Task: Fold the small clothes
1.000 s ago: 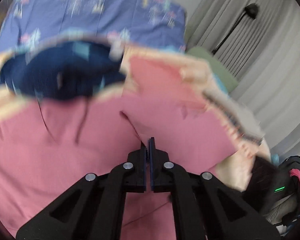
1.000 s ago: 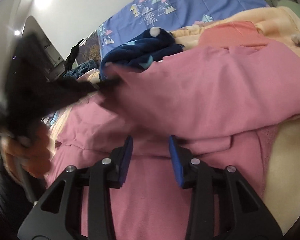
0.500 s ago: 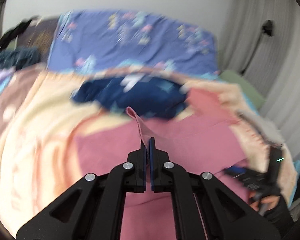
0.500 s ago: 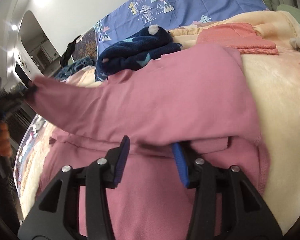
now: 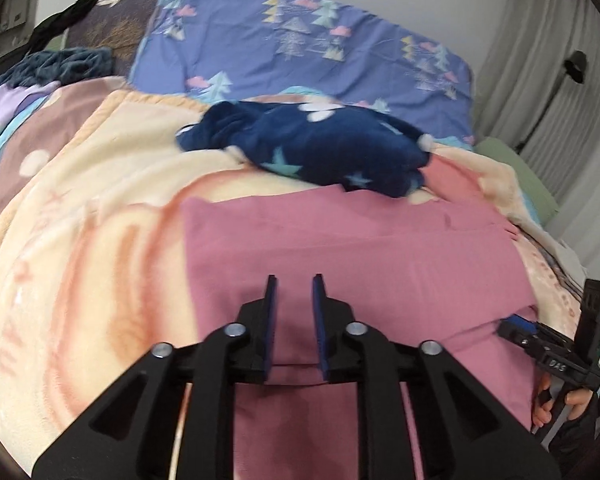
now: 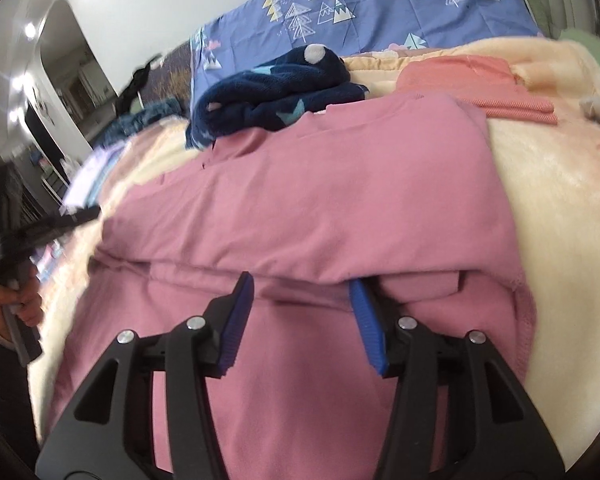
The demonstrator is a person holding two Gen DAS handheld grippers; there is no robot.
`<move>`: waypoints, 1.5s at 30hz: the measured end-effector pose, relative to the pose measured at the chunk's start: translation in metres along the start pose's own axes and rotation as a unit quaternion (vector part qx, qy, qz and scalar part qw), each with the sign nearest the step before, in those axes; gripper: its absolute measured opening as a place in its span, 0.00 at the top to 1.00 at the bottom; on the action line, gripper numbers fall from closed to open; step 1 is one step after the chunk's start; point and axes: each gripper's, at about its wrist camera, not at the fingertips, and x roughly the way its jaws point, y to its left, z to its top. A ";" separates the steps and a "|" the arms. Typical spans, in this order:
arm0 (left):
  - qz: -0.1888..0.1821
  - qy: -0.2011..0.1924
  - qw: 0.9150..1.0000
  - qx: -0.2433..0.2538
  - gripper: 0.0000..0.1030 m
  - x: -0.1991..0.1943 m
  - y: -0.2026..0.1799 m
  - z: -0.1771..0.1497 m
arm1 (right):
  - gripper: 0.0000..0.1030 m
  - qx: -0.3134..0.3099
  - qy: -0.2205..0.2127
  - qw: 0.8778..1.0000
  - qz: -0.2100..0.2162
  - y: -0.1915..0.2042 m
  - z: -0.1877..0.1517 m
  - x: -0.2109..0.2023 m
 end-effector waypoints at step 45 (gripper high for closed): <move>0.039 0.013 0.997 0.071 0.35 0.025 -0.031 -0.037 | 0.78 -0.049 -0.024 0.978 -0.200 -0.039 0.011 -0.040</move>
